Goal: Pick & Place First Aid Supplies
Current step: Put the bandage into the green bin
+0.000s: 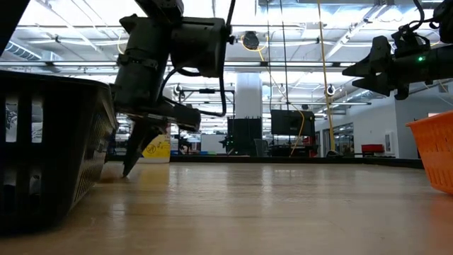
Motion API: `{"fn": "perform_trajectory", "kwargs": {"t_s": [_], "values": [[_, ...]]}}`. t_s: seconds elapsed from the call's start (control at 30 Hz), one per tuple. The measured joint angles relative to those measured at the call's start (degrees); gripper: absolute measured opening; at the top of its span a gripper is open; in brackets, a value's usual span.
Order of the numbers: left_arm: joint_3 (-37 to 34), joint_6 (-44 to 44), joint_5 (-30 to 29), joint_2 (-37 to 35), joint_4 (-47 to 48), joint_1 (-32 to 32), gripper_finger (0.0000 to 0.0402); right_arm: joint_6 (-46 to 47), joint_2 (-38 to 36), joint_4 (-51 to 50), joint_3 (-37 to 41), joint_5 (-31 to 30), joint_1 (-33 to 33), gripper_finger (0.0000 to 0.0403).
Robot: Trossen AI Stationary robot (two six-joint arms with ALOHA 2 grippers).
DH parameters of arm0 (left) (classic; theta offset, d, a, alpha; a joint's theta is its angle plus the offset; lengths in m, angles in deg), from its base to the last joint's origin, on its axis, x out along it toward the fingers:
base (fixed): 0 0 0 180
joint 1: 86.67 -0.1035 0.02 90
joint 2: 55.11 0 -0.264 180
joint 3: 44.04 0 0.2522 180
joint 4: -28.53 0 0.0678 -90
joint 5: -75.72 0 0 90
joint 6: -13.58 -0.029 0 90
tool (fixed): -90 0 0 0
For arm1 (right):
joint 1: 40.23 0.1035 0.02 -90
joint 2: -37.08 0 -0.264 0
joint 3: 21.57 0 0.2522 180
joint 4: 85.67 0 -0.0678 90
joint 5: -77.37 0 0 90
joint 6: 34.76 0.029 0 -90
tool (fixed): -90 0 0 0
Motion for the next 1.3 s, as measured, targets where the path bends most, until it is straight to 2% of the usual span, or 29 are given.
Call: {"fn": "perform_trajectory", "kwargs": {"t_s": [0.17,0.23,0.47,0.7,0.93,1.1,1.3], "values": [[-0.1,-3.4,-0.8,0.0,-2.5,0.0,0.0026,0.0,0.0,0.0,0.0,0.0,0.0,0.0267],[-0.1,-4.8,-1.3,0.0,-3.3,0.0,0.0009,0.0,0.0,0.0,0.0,0.0,0.0,0.0267],[-0.2,-8.3,-1.9,-1.5,-2.6,-1.5,0.0003,0.0,0.0,0.0,0.0,0.0,0.0,0.0267],[-0.2,-11.4,-2.6,-8.5,3.5,-5.0,0.0002,0.0,0.0,0.0,0.0,0.0,0.0,0.0267],[-0.2,-13.8,-3.3,-13.5,5.6,-6.7,0.0001,0.0,0.0,0.0,0.0,0.0,0.0,0.0267],[-0.6,-14.3,-3.0,-13.7,6.7,-4.1,0.0001,0.0,0.0,0.0,0.0,0.0,0.0,0.0267],[-7.9,-8.3,-0.8,-20.0,5.1,2.3,0.0000,0.0,0.0,0.0,0.0,0.0,0.0,0.0267]]}}
